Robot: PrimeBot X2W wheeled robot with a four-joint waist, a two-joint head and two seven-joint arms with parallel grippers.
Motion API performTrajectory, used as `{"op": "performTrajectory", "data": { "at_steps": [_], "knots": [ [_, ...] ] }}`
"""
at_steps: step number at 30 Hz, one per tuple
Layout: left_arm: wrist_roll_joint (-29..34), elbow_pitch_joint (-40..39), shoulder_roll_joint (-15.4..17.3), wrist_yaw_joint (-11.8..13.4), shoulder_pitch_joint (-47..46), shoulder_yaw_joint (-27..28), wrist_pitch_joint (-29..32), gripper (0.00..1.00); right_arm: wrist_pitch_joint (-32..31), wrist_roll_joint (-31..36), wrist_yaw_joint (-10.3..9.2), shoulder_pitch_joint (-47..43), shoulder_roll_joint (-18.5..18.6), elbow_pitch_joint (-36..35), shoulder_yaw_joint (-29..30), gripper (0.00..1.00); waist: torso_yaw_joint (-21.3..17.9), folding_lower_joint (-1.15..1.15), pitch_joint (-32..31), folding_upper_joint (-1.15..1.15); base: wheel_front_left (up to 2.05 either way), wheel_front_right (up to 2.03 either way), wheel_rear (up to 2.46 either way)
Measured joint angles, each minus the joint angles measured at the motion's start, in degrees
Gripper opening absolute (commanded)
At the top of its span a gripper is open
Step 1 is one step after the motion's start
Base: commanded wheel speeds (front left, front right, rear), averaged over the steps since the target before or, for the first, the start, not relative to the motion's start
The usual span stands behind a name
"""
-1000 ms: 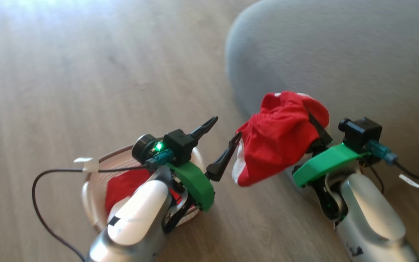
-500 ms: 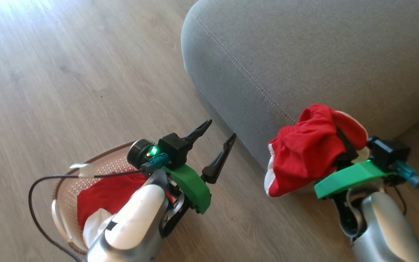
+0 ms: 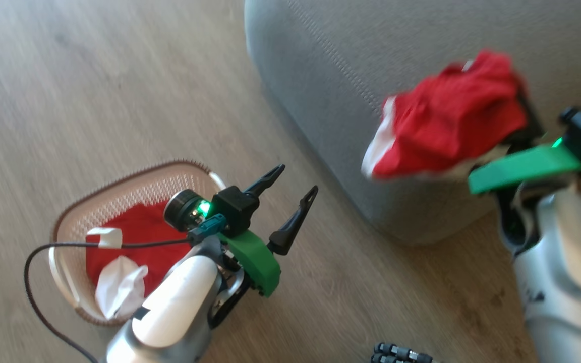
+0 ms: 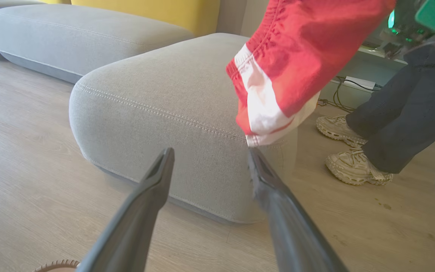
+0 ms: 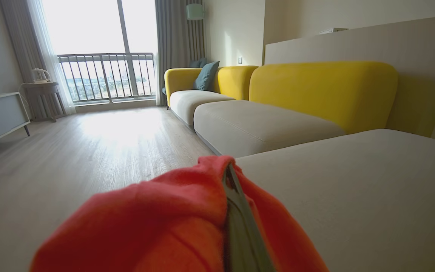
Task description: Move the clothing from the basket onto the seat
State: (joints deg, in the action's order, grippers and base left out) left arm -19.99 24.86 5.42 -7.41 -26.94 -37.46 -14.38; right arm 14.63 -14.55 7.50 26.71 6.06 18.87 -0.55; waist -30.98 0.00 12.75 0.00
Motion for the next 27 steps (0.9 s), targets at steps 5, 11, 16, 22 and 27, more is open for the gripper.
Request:
{"op": "performTrajectory", "data": {
  "at_steps": [5, 11, 16, 22, 27],
  "knots": [
    [0.0, -0.8, 2.4, 0.0, -0.7, -1.5, 0.0, 1.0, 0.0, 2.3, 0.0, 5.9, 1.8, 2.0, 2.7, 0.0, 1.9, 0.0, 3.9, 0.0, 0.0, 0.0, 0.0],
    [0.0, -2.7, 4.7, 0.0, -2.9, -3.0, 0.0, 1.0, 0.0, 4.4, 0.0, 12.2, 3.8, 3.6, 6.2, 0.0, 4.0, 0.01, 8.1, 0.0, 0.0, 0.0, 0.0],
    [0.0, -5.1, 6.3, 0.0, -5.1, -3.6, 0.0, 1.0, 0.0, 6.9, 0.0, 18.1, 5.7, 4.1, 9.4, 0.0, 6.4, 0.01, 12.4, 0.0, 0.0, 0.0, 0.0],
    [0.0, -6.5, 8.8, 0.0, -6.4, -4.4, 0.0, 1.0, 0.0, 11.2, 0.01, 25.2, 8.6, 9.2, 12.0, 0.0, 8.7, 0.01, 17.5, 0.0, 0.0, 0.0, 0.0],
    [0.0, -8.3, 10.3, 0.0, -7.5, -4.8, 0.0, 1.0, -2.4, 15.1, 0.01, 32.3, 11.7, 12.9, 18.0, 0.0, 10.5, 0.01, 21.4, 0.0, 0.0, 0.0, 0.0]
  ]
}}
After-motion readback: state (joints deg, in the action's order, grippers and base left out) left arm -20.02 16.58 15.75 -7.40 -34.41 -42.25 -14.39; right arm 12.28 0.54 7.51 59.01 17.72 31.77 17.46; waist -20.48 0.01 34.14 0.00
